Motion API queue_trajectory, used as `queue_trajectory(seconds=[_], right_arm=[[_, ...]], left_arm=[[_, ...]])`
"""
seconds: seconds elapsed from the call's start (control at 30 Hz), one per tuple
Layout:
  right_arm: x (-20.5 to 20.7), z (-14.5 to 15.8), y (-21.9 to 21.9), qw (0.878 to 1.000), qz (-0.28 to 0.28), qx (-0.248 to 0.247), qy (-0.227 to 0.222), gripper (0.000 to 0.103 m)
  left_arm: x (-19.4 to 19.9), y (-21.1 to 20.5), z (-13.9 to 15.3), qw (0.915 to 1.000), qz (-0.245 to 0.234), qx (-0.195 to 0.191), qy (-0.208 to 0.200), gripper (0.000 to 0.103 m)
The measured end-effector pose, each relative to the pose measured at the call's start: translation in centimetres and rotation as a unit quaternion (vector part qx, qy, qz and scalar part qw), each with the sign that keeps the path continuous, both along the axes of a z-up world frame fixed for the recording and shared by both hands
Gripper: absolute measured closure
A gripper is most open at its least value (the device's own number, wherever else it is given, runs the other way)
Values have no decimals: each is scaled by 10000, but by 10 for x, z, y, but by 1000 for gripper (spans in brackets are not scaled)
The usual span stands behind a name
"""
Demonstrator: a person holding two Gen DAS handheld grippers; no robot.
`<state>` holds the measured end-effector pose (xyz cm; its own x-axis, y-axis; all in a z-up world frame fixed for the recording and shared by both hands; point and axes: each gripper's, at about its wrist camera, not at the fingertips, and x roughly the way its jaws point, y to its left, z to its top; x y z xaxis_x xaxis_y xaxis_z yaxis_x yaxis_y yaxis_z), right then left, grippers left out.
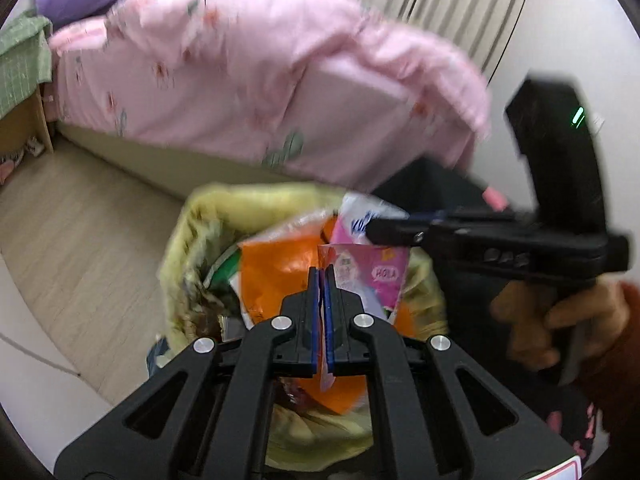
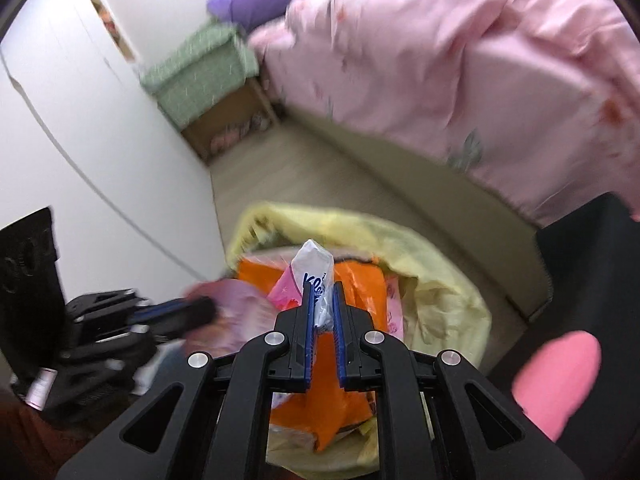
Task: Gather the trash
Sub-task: 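Open both grippers to drop the Kleenex pack and wrapper into the bag, then move both open grippers back over the table toward the yellow snack bag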
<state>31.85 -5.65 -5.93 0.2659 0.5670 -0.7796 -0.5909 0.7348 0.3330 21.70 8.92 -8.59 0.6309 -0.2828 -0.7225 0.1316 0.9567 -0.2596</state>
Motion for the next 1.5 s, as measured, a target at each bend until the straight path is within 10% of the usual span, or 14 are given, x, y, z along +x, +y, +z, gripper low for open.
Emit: queue_trajectory(seconds=[0.2, 0.5, 0.73, 0.87, 1.0, 1.23, 1.5], right_arm=[[7, -29, 15, 9933, 495, -1022, 232, 93], [-1, -44, 13, 9887, 690, -1299, 307, 93], [1, -29, 0, 9947, 476, -896, 152, 90], [-12, -16, -5, 9950, 420, -902, -90, 65], [-27, -3, -10, 9927, 401, -1048, -446, 64], [-75, 46, -69, 9895, -338, -522, -1301, 64], [-162, 72, -199, 9601, -1883, -399, -2029, 56]], left_arm=[[23, -12, -45, 9979, -156, 321, 546, 99], [19, -22, -57, 9962, -286, 514, 647, 99], [7, 2, -34, 9987, 34, 48, 508, 94], [3, 22, -24, 9975, 404, -334, 476, 73], [-4, 36, -8, 9957, 750, -460, 286, 72], [-26, 19, 32, 9962, 726, -384, -273, 68], [-42, -74, 53, 9963, -596, -252, -566, 64]])
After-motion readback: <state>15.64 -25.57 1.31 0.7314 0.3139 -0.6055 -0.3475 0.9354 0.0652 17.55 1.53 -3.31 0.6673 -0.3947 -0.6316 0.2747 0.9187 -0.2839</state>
